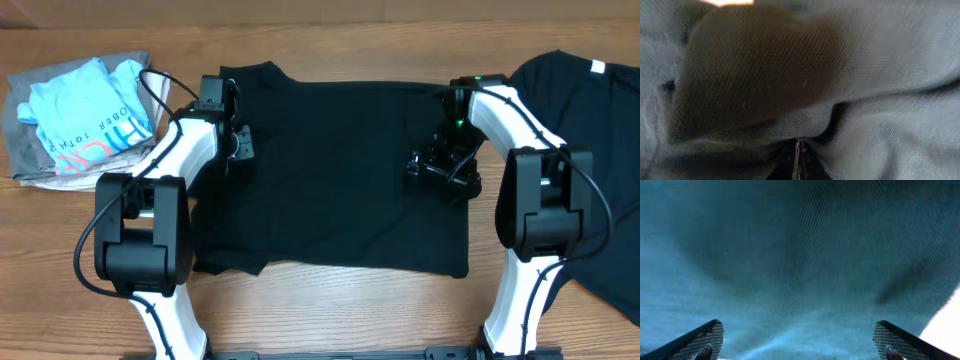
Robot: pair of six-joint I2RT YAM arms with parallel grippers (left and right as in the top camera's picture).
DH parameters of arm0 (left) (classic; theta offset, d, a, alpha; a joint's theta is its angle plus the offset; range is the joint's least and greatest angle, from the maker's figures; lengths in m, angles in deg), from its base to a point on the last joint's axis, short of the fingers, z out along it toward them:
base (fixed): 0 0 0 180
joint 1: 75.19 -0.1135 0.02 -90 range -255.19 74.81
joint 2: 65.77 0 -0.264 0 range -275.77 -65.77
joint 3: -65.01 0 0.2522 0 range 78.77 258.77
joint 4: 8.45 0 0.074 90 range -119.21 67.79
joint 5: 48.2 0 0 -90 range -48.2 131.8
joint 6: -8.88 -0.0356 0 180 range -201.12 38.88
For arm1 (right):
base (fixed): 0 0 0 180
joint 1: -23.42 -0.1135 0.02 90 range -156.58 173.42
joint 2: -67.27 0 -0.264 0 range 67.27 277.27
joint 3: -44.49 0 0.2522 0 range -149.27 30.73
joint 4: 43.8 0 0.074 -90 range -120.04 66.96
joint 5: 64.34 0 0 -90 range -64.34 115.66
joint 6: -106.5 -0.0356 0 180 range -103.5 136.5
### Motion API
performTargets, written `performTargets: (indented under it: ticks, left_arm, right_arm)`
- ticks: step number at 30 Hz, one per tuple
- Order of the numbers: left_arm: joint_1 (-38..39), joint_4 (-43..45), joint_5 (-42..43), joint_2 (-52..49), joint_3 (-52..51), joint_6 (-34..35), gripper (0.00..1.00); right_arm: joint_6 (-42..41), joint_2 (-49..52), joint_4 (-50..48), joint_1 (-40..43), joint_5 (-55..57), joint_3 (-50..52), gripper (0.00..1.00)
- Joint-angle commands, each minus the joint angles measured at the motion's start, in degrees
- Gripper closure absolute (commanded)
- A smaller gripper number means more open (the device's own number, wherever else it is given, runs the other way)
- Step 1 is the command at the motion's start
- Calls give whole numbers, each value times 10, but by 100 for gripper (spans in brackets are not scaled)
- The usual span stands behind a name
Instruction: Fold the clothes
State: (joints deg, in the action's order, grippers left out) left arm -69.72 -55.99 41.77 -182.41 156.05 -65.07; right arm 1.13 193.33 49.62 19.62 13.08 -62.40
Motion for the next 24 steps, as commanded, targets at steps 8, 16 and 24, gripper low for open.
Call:
performTargets:
  ticks: [8, 16, 24]
  left_arm:
    - [0, 89, -13, -87, 3, -24, 96]
    - [1, 125, -15, -91, 4, -31, 96]
    - [-1, -10, -15, -50, 115, -47, 96]
  right_arm:
    - [-39, -10, -92, 9, 104, 31, 0]
    - [-30, -6, -167, 10, 106, 31, 0]
    - [-24, -13, -164, 10, 106, -4, 0]
